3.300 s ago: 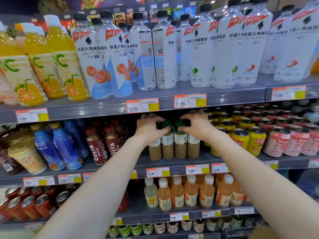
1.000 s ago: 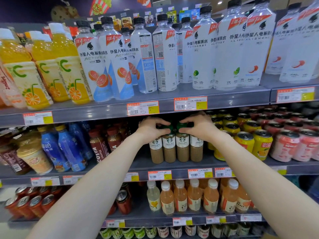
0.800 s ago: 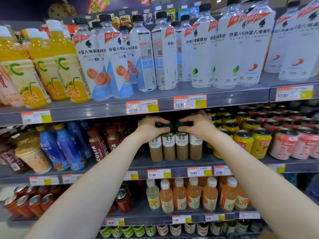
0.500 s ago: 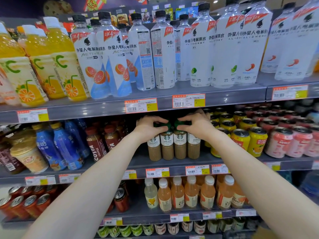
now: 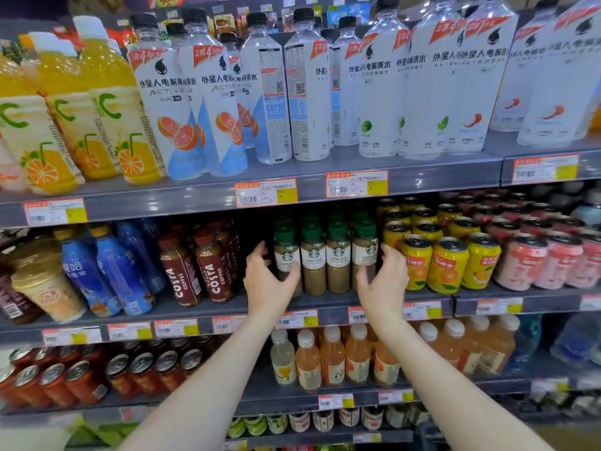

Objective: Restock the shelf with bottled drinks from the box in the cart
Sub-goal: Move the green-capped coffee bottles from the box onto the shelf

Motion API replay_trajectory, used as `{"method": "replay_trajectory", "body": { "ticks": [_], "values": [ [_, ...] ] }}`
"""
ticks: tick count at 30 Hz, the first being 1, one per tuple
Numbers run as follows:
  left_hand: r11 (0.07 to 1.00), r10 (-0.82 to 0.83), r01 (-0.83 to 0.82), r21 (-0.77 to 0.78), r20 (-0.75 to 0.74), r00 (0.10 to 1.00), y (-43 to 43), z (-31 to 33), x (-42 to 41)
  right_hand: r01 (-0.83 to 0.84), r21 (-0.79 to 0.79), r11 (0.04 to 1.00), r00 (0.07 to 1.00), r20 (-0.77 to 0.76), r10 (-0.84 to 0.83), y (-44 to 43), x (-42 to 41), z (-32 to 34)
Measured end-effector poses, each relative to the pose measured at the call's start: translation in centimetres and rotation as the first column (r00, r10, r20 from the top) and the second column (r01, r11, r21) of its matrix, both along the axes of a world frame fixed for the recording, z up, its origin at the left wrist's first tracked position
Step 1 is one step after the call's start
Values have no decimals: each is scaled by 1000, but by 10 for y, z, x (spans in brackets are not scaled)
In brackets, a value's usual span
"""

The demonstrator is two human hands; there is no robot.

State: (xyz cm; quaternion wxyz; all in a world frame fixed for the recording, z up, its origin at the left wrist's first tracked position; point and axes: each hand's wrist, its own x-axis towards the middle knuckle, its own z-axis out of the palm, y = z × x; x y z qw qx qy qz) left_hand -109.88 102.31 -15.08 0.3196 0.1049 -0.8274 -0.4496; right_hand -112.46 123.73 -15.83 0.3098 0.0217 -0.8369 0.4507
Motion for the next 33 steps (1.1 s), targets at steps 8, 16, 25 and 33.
{"method": "replay_trajectory", "body": {
  "ticks": [8, 16, 25, 33],
  "values": [
    [996, 7, -20, 89, 141, 990, 20, -20, 1, -122, -157, 980, 970, 188, 151, 3, -2, -2],
    [991, -22, 1, 132, 157, 987, 18, -18, 5, -111, -198, 974, 971, 187, 149, 4, -7, -10],
    [995, 7, -25, 94, 191, 982, 10, -21, 8, 35, -139, 990, 987, 157, -13, 2, -3, -10],
    [955, 94, -42, -294, 164, 982, -29, -21, 39, -240, 140, 961, 970, -14, 244, -42, 39, -18]
  ]
}}
